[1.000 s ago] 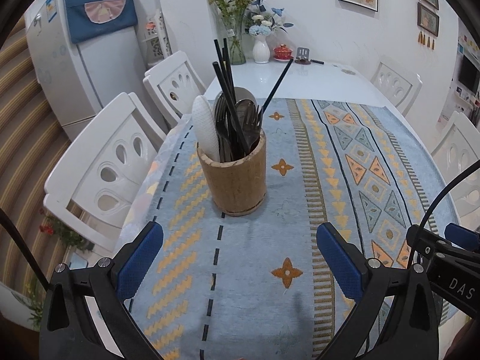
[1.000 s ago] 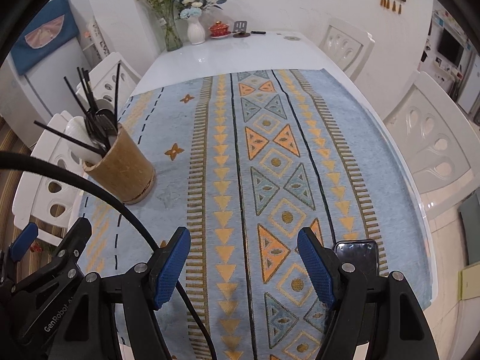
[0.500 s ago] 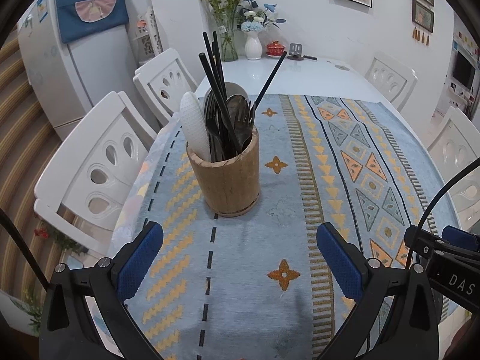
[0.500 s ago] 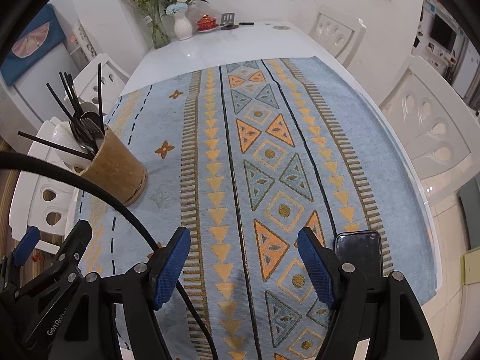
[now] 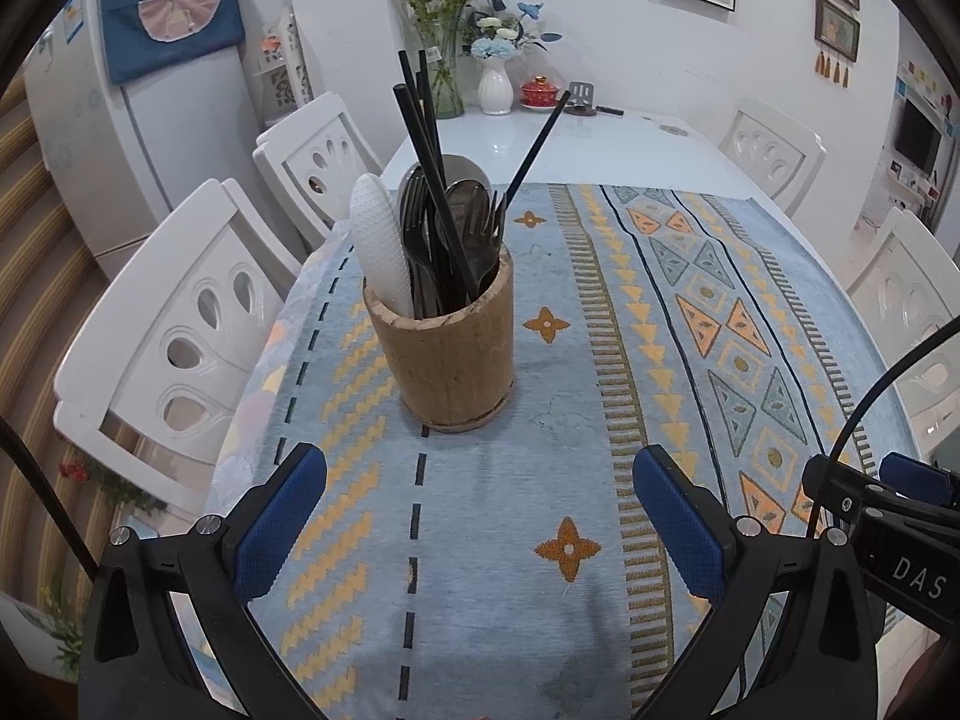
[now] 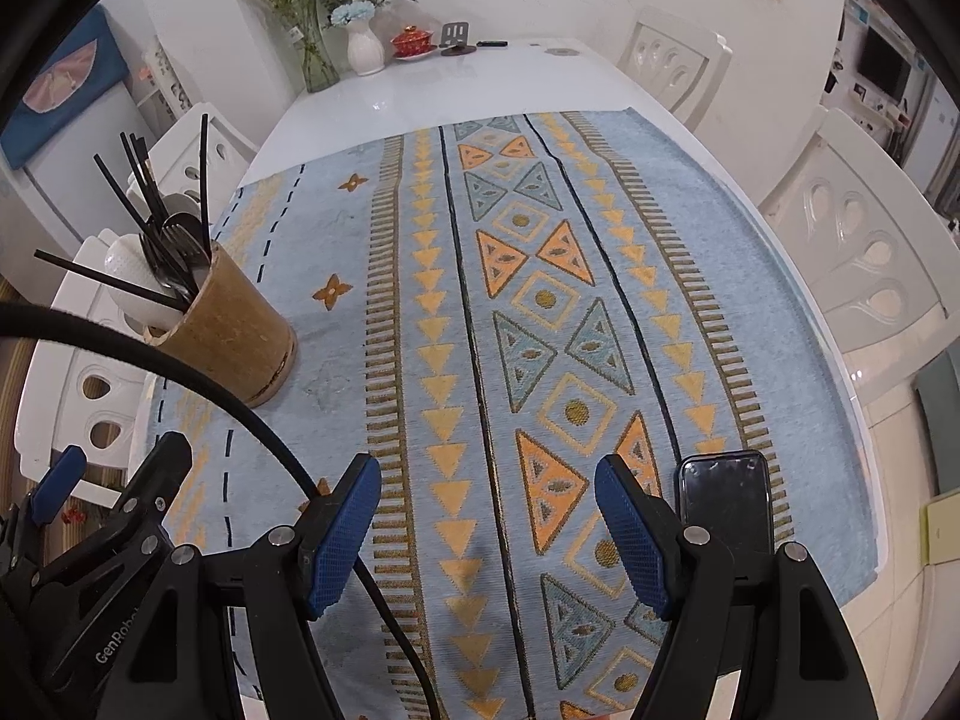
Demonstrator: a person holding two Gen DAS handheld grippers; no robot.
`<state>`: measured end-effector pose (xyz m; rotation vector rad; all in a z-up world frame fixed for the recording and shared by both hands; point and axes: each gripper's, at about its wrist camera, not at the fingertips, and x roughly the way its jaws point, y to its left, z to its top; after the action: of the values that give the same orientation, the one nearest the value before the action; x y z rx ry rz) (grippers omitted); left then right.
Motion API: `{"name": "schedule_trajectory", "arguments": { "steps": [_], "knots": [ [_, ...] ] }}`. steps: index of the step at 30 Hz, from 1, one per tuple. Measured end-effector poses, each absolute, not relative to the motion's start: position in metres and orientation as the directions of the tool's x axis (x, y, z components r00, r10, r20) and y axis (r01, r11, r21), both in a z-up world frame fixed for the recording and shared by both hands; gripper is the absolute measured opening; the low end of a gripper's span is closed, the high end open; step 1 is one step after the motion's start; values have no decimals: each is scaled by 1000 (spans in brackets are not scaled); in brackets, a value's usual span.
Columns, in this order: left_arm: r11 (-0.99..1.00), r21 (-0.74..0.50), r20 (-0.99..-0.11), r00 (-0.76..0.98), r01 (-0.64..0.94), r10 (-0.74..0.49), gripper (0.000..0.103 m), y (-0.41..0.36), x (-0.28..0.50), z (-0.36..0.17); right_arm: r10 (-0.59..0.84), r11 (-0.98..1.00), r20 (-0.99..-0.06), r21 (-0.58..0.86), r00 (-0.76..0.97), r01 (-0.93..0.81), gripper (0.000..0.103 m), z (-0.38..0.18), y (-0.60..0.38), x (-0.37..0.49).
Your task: Organize utensils
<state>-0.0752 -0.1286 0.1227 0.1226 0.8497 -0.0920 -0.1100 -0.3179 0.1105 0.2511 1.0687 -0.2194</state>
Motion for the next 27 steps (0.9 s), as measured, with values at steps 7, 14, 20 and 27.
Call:
{"name": "schedule_trajectory", "arguments": {
  "steps": [7, 14, 20, 27],
  "knots": [
    [986, 54, -759, 649, 158, -63, 103, -133, -69, 120, -78, 944, -886, 82, 457, 320, 72, 109, -320, -110],
    [978, 60, -764, 639, 202, -85, 103, -145, -65, 118, -93, 930, -888, 85, 450, 359, 72, 107, -328, -111],
    [973, 66, -769, 633, 219, -90, 103, -150, -62, 114, -96, 922, -890, 89, 445, 378, 72, 104, -333, -109],
    [974, 71, -772, 631, 215, -83, 103, -149, -57, 112, -101, 919, -891, 86, 443, 384, 72, 102, -335, -105]
  ]
}}
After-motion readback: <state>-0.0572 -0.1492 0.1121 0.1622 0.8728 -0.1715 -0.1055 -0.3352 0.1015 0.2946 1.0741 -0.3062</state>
